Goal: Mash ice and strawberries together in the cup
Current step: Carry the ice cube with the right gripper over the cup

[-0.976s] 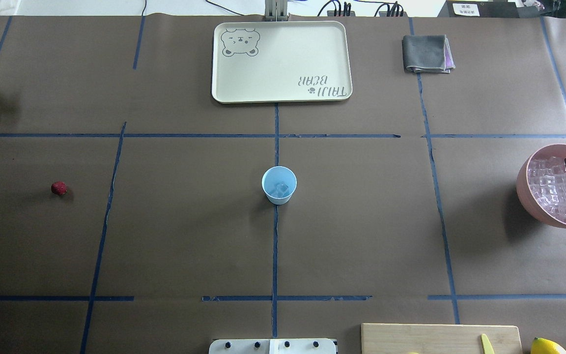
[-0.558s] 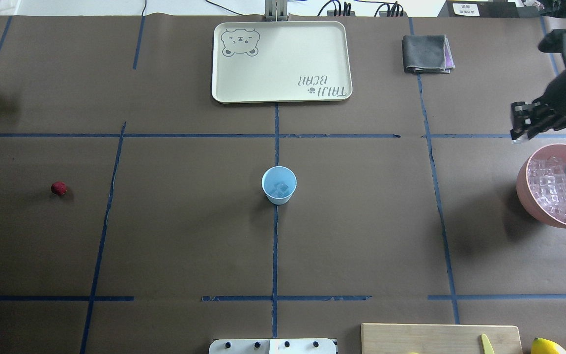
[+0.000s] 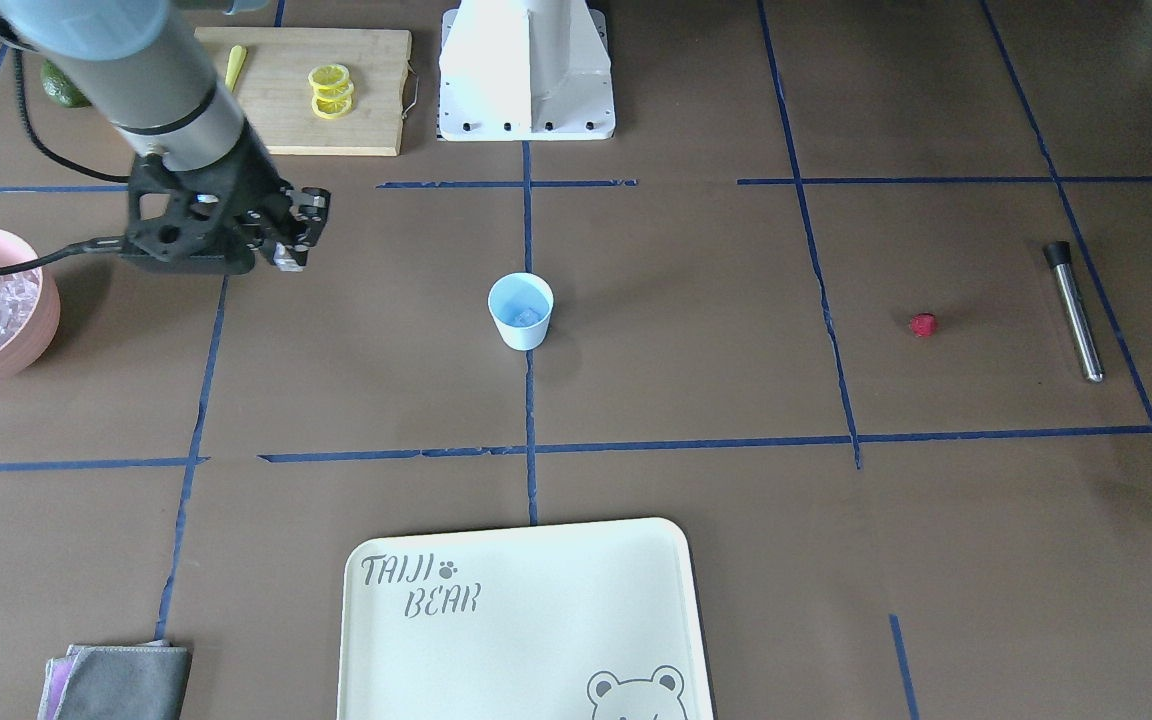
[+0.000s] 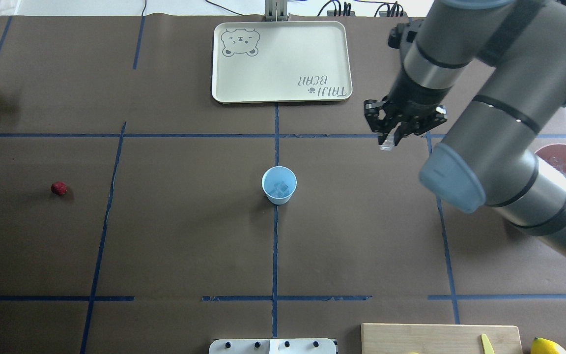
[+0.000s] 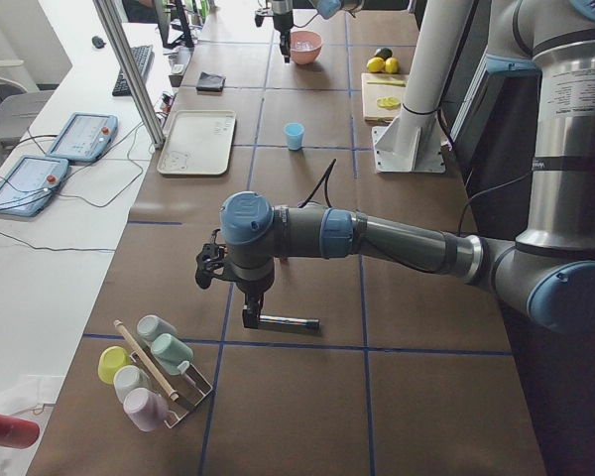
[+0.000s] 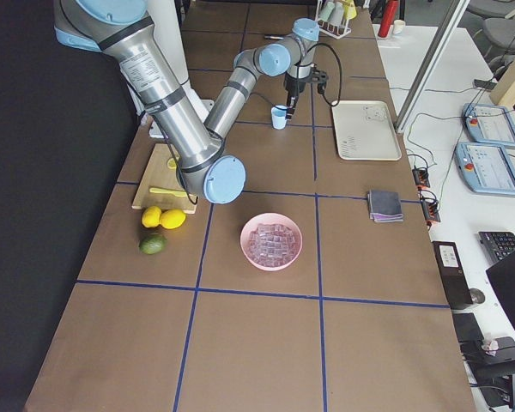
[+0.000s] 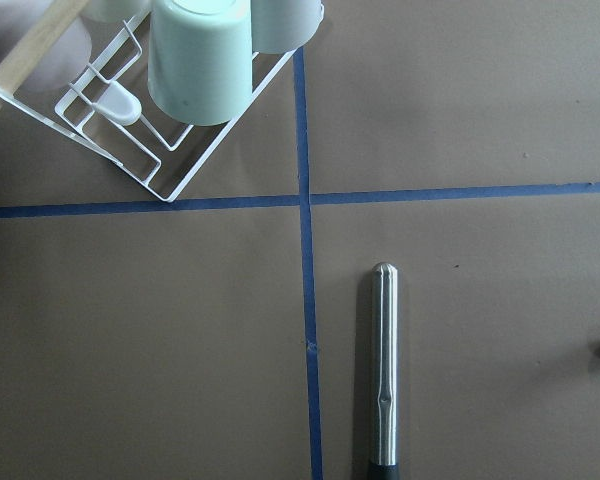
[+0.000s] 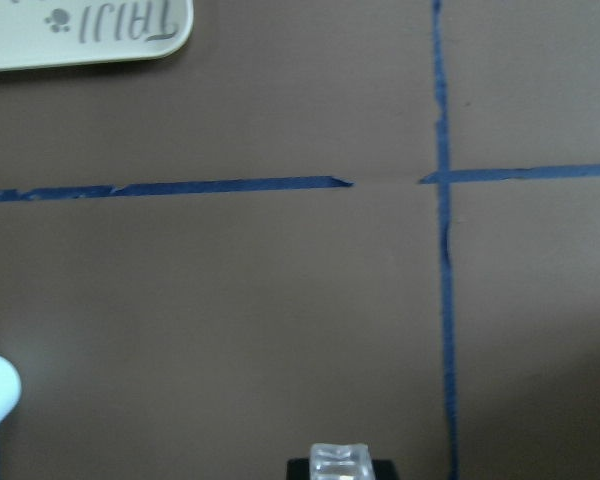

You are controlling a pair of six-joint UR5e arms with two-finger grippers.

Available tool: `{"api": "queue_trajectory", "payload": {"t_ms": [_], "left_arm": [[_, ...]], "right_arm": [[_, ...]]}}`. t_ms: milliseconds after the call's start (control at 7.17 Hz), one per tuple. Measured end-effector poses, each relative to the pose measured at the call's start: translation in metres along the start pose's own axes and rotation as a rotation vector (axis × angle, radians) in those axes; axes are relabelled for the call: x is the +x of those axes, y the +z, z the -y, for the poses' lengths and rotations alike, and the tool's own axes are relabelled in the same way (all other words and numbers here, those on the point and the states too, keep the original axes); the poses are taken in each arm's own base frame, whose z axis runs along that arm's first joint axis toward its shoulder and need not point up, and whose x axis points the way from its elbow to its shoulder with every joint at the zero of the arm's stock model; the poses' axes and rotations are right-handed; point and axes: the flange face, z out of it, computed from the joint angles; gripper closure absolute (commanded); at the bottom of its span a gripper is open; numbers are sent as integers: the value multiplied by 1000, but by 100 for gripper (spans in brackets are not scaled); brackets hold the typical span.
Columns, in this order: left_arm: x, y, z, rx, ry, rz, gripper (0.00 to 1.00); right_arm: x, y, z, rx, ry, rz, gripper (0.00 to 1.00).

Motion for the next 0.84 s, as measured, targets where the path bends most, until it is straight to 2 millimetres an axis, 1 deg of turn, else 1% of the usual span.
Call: {"api": "queue_trajectory", "payload": {"t_ms": [139,279,418,558,697,837], "left_arm": [[0,0,0,-1,0,0,0],[0,1,1,-2,-1,0,0],[0,1,1,-2,-1,0,0],[0,1,1,-3,-1,0,0],[0,1,2,-3,-1,0,0],[0,1,2,-3,-1,0,0]], "right_arm": [[-51,12,-9,-4,7,-12,100],[-103,28,-13,1,20,-22,100],[-140,50,-12,22,40,-24,100],[-159,70,-11,42,59,-28,100],[-166,81,-10,52,68,-32,99],[-170,86,-10,54,70,-35,98]]}}
